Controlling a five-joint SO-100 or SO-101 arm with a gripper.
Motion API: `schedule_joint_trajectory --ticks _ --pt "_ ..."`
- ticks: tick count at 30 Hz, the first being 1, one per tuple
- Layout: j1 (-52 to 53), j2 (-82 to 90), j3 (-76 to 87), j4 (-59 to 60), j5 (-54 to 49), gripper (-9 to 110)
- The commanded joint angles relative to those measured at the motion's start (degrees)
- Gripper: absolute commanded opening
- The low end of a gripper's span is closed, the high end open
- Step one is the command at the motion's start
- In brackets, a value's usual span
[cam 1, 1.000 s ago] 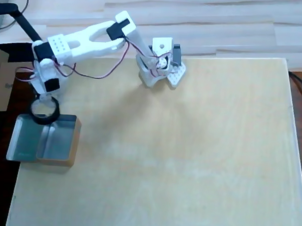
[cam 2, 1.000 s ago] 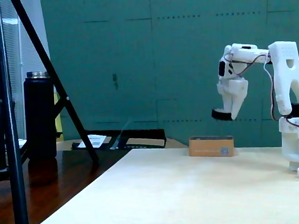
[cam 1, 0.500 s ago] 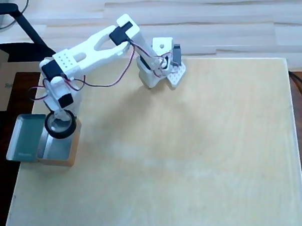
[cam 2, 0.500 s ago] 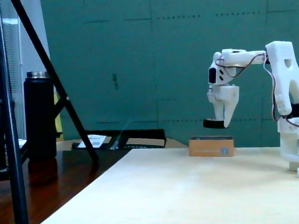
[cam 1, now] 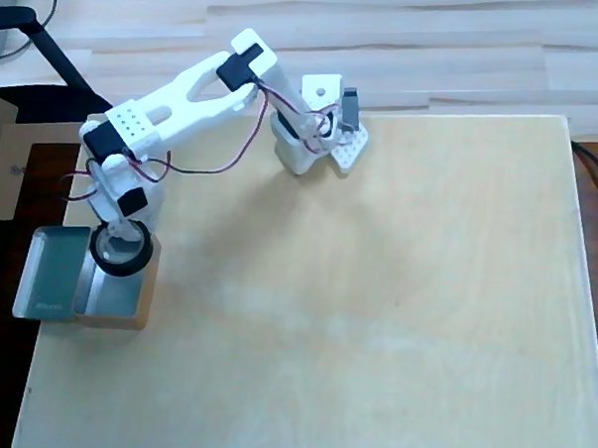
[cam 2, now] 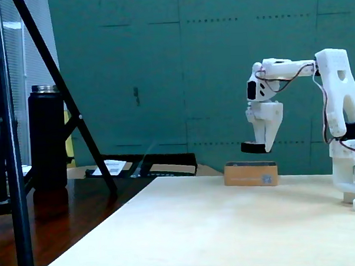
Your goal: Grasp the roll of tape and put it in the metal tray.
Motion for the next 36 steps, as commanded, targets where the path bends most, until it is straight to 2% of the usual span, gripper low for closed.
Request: schedule_joint_trajectory --ticks 1,15,22,32,36 --pt "0.62 0.53 -0.88 0.79 0.79 0" --pt "0.62 0.53 -0.35 -1.93 4.48 1" --pt "0.62 0.44 -0.35 -1.93 4.48 13" --pt "-0.35 1.58 -1.85 -1.41 5.10 13" --pt "-5.45 1.58 -9.49 4.22 6.86 12"
